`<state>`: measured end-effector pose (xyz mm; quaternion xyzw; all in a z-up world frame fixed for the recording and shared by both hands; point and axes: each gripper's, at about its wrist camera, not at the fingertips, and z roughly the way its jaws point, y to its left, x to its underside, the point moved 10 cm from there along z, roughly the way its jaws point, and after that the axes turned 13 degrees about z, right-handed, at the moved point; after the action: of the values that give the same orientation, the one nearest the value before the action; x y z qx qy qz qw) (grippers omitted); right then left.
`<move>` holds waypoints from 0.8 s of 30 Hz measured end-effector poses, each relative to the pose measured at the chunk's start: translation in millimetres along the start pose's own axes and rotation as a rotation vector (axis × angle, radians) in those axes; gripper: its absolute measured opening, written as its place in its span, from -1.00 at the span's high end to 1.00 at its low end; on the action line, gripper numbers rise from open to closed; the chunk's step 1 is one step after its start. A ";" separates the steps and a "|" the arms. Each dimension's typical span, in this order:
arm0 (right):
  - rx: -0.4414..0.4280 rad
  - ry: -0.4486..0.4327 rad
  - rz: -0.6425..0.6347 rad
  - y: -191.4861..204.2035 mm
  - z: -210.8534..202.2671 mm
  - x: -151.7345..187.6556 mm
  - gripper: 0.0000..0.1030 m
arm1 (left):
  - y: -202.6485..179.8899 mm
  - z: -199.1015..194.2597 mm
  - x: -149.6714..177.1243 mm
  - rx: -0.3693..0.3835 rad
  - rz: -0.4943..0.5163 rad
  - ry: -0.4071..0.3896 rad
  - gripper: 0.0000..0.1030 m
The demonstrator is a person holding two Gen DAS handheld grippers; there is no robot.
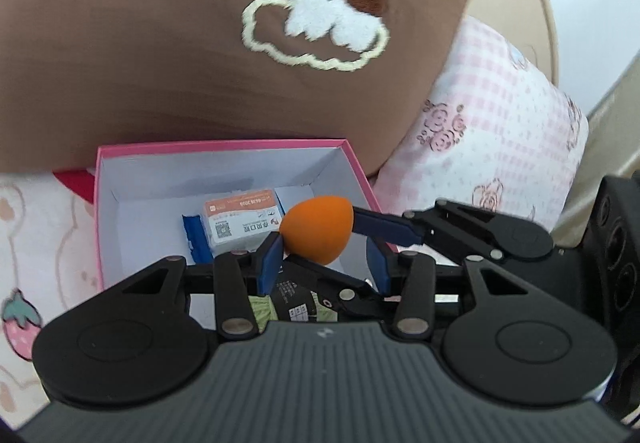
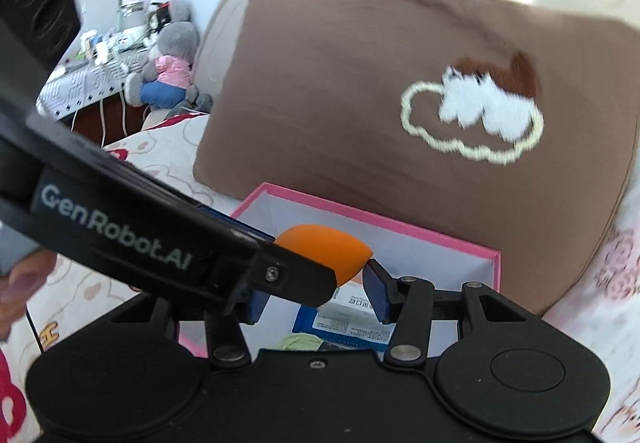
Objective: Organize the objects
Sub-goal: 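Lower the orange sponge into the pink box with the right tool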
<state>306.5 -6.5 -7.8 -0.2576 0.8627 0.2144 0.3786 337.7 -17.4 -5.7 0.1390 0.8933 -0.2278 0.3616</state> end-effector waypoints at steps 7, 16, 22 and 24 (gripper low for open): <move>-0.017 0.054 0.141 -25.9 30.5 9.7 -0.05 | 17.9 35.2 7.9 0.019 -0.075 0.021 0.16; 0.022 0.160 0.159 -44.7 70.3 38.0 -0.05 | 42.8 84.5 28.1 0.052 -0.174 0.119 0.36; 0.049 0.216 0.192 -52.4 88.7 48.5 -0.05 | 50.5 105.0 38.7 0.044 -0.212 0.137 0.36; 0.063 0.237 0.178 -54.1 92.5 50.6 -0.06 | 52.2 109.7 42.1 0.046 -0.244 0.142 0.36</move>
<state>360.1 -10.5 -113.4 -0.1916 0.9271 0.1882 0.2613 393.7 -24.8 -121.2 0.0534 0.9215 -0.2802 0.2637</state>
